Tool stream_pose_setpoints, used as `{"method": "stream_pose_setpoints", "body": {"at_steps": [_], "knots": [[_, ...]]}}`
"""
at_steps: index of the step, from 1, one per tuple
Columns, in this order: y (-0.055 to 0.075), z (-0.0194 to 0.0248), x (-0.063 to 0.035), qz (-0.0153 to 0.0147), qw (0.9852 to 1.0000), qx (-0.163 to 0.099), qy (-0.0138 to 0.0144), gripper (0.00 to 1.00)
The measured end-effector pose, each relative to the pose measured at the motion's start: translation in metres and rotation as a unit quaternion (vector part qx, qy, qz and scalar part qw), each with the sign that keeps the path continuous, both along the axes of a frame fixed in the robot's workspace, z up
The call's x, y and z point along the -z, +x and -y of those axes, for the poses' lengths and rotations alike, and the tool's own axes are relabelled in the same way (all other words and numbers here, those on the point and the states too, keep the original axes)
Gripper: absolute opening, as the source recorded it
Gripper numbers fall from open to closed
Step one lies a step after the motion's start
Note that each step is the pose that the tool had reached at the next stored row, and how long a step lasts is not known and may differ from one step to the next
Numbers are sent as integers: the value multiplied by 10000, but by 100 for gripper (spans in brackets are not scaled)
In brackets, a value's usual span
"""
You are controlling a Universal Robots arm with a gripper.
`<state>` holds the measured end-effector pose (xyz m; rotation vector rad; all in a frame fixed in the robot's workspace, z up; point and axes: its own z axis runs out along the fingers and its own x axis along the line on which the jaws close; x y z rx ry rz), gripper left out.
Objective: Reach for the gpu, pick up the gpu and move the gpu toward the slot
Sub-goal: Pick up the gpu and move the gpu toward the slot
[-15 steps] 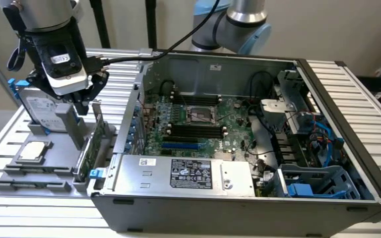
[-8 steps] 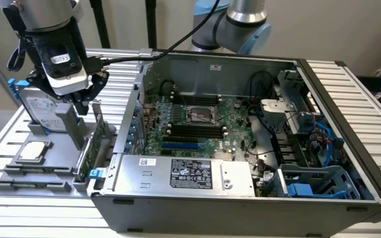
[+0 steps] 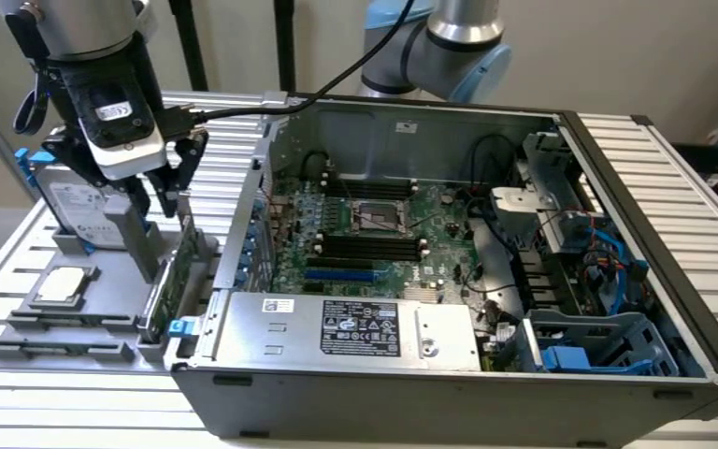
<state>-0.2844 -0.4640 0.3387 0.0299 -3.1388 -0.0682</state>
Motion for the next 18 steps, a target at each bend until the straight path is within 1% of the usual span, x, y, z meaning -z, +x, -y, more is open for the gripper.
{"method": "stream_pose_setpoints", "body": {"at_steps": [2,3,4,10,13,15,18], "knots": [[-1,1,1,0,10000,-1,0,42],[-6,1,5,0,10000,-1,0,42],[-19,0,15,0,10000,0,0,48],[-126,0,120,-1,10000,84,-13,48],[-164,9,177,1,9999,112,-12,48],[-166,34,211,-1,9999,118,-13,48],[-165,98,267,-1,9999,120,-13,48]]}}
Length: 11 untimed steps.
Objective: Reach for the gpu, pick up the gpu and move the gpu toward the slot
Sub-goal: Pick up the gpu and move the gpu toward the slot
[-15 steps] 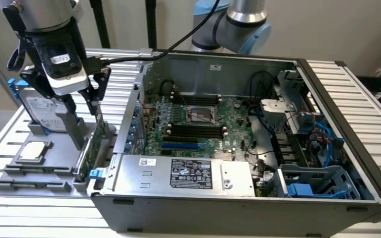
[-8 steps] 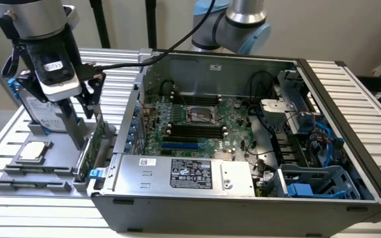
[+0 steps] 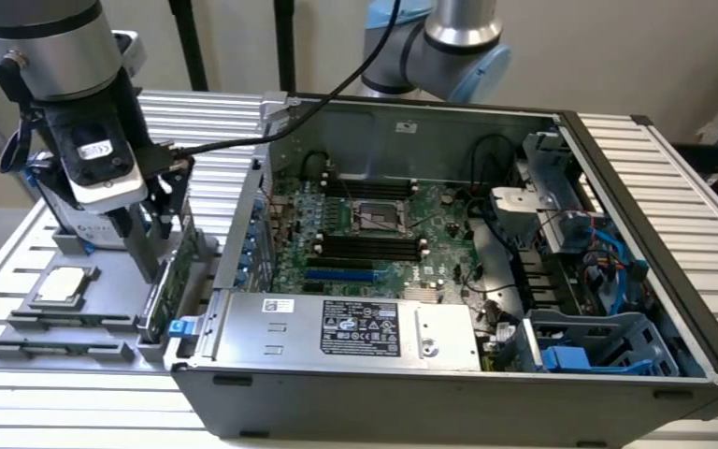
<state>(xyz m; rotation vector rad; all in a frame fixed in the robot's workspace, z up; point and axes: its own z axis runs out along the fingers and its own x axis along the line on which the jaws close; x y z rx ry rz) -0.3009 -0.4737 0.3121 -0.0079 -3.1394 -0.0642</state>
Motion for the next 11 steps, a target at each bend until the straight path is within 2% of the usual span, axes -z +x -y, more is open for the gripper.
{"method": "stream_pose_setpoints", "body": {"at_steps": [5,11], "knots": [[0,83,92,1,10000,13,1,48],[23,115,200,1,10000,58,0,48]]}}
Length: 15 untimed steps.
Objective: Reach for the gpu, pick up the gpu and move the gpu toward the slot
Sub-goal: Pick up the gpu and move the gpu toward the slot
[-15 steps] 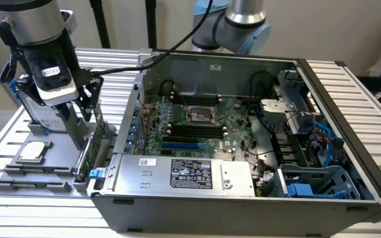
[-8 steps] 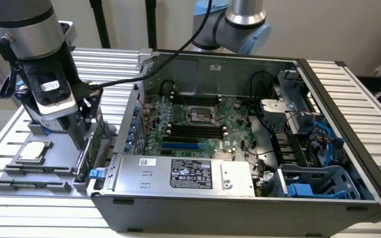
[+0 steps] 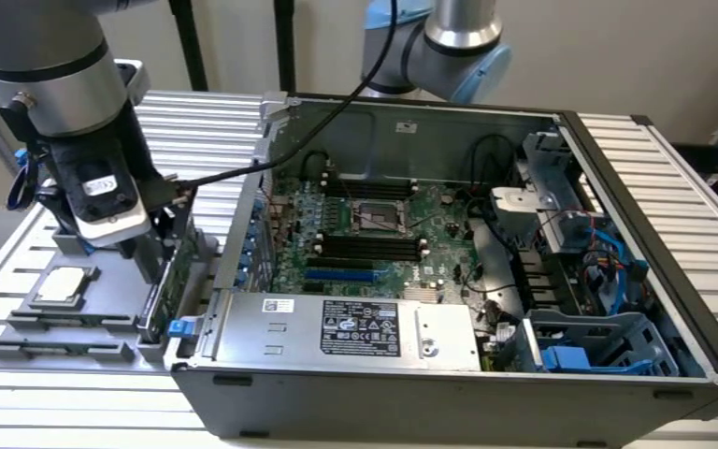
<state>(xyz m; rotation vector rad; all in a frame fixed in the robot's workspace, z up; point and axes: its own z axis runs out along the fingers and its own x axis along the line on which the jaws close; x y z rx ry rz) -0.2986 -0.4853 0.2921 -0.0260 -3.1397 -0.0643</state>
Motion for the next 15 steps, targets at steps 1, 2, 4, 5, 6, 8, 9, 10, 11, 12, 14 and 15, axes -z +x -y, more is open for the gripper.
{"method": "stream_pose_setpoints", "body": {"at_steps": [1,2,4,5,6,8,9,10,11,12,14,15], "knots": [[9,2,18,0,10000,5,-1,48],[18,3,37,0,10000,8,0,48],[25,2,73,0,10000,9,0,48],[25,2,92,0,10000,10,0,48],[26,2,110,0,10000,10,0,48],[27,3,145,0,10000,10,0,48],[28,3,164,0,10000,12,0,48],[29,3,183,1,10000,13,0,48],[30,3,200,0,10000,15,0,48],[36,3,219,0,10000,14,0,48],[51,3,254,-1,10000,16,0,48],[59,3,272,-1,10000,17,0,48]]}}
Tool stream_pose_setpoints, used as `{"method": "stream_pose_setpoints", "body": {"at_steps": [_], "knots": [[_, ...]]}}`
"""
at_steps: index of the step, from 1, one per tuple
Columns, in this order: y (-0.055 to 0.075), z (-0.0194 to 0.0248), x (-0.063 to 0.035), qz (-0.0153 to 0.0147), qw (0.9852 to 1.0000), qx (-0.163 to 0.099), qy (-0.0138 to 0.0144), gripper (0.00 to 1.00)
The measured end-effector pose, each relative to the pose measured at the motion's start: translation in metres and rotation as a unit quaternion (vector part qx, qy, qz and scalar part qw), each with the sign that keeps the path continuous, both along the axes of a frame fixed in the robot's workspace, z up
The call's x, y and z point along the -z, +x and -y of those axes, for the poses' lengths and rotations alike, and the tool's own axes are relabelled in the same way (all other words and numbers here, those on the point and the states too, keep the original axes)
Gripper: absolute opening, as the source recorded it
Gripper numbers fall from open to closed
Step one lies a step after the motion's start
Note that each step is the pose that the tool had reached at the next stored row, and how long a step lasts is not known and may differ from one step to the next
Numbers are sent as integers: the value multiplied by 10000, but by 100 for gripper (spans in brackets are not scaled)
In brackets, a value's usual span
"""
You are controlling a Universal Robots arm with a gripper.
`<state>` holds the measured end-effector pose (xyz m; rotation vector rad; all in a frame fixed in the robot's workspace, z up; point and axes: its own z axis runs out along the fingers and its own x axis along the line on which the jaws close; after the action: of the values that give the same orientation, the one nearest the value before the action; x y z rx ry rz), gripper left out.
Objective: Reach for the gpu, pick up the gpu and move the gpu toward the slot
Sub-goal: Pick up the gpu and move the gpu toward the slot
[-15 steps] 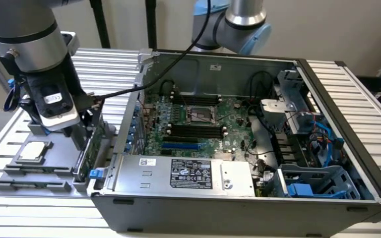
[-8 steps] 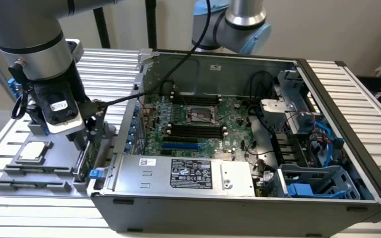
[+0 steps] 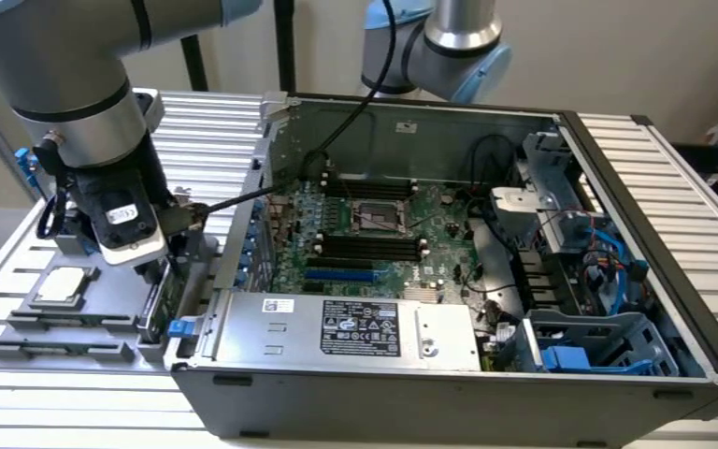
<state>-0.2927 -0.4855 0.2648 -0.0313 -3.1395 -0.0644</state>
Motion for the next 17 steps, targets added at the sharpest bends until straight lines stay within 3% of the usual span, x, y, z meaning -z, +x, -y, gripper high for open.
{"method": "stream_pose_setpoints", "body": {"at_steps": [8,14,17], "knots": [[0,-10,102,-52,9999,144,0,48],[-6,-21,140,-169,9995,268,-1,48],[-5,-25,163,-186,9994,288,-2,48]]}}
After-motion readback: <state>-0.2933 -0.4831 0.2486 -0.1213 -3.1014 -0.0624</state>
